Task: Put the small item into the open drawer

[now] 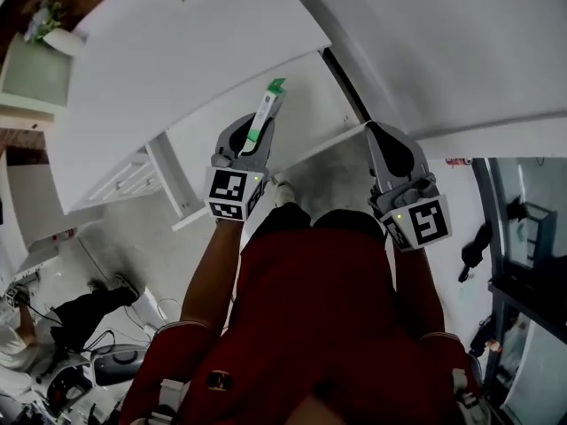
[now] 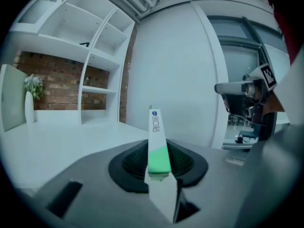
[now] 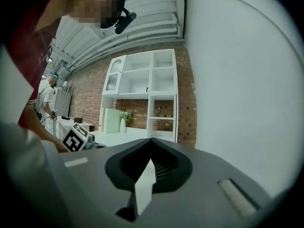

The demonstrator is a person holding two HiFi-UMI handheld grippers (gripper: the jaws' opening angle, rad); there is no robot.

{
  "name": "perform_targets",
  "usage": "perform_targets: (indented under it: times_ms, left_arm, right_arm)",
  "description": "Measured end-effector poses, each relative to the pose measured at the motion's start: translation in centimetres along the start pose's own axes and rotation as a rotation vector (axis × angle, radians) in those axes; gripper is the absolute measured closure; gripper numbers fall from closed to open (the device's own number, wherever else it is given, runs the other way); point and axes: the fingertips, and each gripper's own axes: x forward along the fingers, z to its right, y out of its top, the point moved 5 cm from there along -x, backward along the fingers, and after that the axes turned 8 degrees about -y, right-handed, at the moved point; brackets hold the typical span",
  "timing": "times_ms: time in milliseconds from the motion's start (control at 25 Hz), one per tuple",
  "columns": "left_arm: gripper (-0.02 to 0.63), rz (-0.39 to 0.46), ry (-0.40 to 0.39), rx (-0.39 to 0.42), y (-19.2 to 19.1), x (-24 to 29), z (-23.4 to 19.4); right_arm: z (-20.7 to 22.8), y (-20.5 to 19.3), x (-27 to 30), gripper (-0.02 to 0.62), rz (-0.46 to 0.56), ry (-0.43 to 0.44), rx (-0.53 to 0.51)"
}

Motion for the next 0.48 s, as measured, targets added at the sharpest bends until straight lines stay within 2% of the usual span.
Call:
perform_targets:
  times_ms: [200,480]
  left_arm:
    - [0.514,-0.077,-0.014,-0.012,-2.6,3.4,-2.9]
    - [0.513,-0.164,-0.015,-0.016,-5.2,7.4,-5.0]
  right_arm:
    - [0.3,-0.1,2.5,0.583,-0.023,-0.039,-0.02]
    - [2.0,-0.6,4.2,0.583,-0.064,-0.044,-0.039]
